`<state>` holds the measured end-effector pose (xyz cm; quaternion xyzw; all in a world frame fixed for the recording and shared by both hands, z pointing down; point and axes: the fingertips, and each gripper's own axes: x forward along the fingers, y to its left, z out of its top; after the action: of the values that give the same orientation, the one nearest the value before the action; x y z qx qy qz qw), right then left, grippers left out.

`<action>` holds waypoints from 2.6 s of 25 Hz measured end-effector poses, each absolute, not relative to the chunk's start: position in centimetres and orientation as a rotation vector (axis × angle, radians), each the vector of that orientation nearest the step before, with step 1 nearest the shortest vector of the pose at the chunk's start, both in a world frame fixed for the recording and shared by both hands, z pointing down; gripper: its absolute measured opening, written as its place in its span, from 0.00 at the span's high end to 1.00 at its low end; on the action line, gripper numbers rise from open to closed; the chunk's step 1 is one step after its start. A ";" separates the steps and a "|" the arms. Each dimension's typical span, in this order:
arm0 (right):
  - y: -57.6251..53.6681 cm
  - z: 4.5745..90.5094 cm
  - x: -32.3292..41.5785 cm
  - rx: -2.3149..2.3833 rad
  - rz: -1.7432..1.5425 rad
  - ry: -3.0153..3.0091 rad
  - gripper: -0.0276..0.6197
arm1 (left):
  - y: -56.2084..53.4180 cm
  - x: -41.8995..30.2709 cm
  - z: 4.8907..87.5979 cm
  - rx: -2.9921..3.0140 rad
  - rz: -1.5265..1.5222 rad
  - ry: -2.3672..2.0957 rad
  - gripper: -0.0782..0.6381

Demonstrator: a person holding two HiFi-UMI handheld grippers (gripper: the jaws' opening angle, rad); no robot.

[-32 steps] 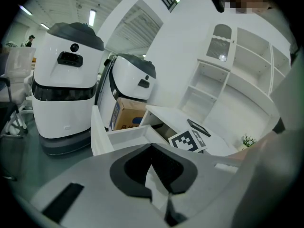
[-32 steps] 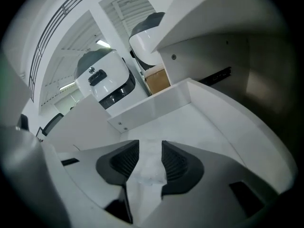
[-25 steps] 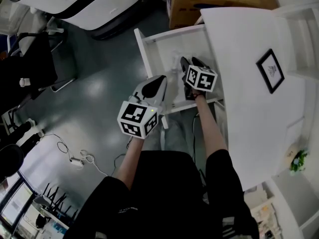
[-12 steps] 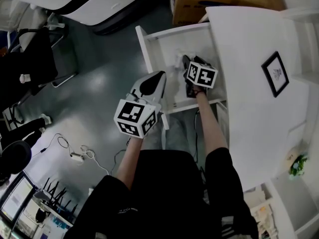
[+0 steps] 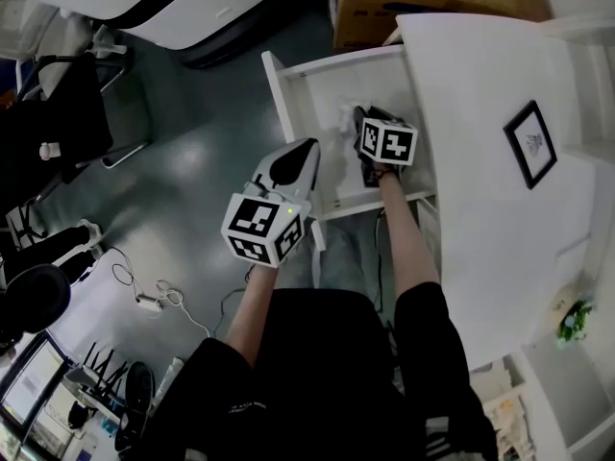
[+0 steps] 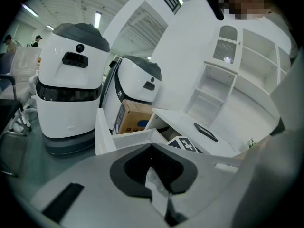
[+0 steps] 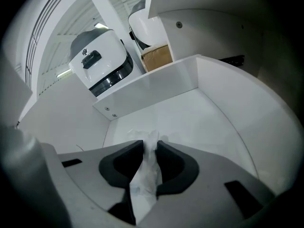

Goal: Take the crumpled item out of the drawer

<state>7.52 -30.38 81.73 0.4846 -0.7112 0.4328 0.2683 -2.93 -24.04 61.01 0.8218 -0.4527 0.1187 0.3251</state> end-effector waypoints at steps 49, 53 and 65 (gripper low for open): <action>-24.6 49.9 6.5 1.416 0.869 -2.556 0.87 | -21.2 -7.5 45.8 2.395 0.160 -1.316 0.89; -24.4 46.5 7.0 1.444 0.800 -2.621 0.87 | -21.6 -8.1 43.9 2.418 0.112 -1.348 0.89; -22.9 39.0 8.6 1.440 0.564 -2.828 0.87 | -21.8 -8.9 38.8 2.489 0.011 -1.429 0.89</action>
<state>8.59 -22.85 39.02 0.4463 -0.8767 0.1748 -0.0406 -8.94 -21.84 38.85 0.8592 -0.4934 0.0037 0.1353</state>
